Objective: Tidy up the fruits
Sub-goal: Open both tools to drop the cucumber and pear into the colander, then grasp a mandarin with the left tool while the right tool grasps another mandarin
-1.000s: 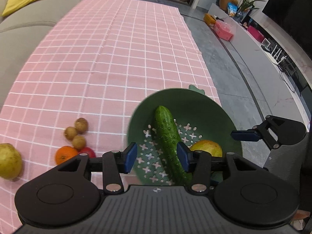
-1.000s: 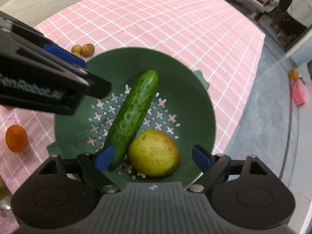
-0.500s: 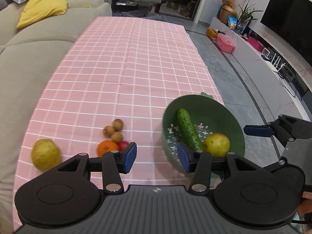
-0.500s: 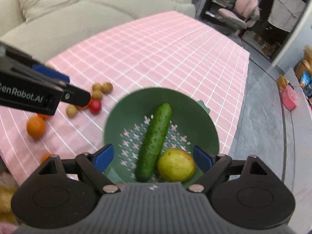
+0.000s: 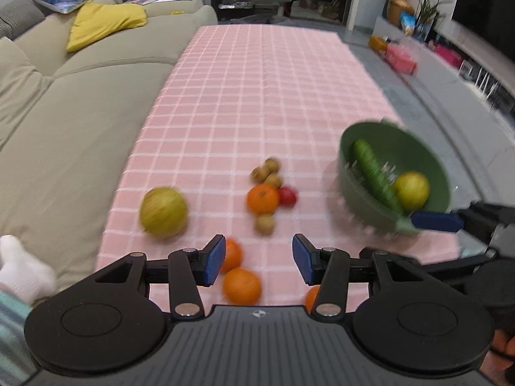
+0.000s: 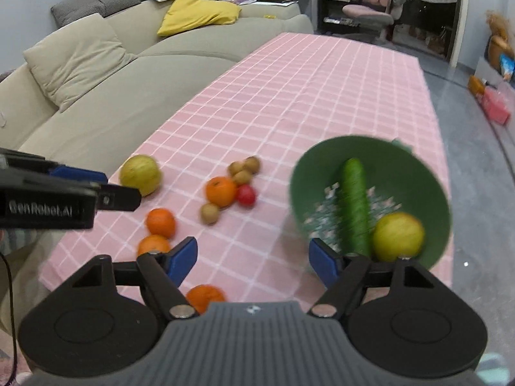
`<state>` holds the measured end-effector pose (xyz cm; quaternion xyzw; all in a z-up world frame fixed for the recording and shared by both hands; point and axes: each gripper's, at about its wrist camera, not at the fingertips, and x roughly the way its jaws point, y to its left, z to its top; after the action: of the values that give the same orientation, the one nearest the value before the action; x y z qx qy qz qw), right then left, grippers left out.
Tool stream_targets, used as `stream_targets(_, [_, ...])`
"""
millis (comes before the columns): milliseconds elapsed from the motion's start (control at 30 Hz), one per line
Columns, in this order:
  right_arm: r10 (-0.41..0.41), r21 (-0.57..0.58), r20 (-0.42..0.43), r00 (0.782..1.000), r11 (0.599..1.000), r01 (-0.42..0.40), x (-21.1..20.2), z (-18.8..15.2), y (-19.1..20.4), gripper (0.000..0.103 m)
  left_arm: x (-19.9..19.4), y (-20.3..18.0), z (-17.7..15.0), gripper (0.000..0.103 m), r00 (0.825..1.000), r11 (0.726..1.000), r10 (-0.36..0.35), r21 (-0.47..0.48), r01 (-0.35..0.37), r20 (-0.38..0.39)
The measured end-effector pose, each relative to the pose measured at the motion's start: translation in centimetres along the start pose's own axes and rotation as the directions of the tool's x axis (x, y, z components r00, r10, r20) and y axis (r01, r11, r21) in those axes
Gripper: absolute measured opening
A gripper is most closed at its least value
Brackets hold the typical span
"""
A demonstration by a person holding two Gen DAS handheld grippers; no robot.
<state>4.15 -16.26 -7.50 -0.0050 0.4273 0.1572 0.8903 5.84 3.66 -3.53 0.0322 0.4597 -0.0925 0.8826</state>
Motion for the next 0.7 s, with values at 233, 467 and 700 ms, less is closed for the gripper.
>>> stream_targets(233, [0.042,-0.024,-0.063,0.997,0.999,-0.043,1.7,-2.4,2.4,0.067,1.3,1.3,-3.0,0.057,0.999,0.999,-0.043,-0.015,0.043,-0.025])
stream_targets(467, [0.053,-0.1,-0.127,0.99,0.993,-0.066,3.7,-4.3,4.5,0.059,4.2,2.4,-5.2,0.057,0.997,0.991,-0.061,-0.123,0.054,-0.049])
stream_targets(700, [0.046,-0.128,-0.151,0.987,0.99,-0.065,5.0,-4.7,5.1,0.059,5.6,2.1,-5.5,0.06,0.998,0.99,-0.028,-0.137,0.02,-0.057])
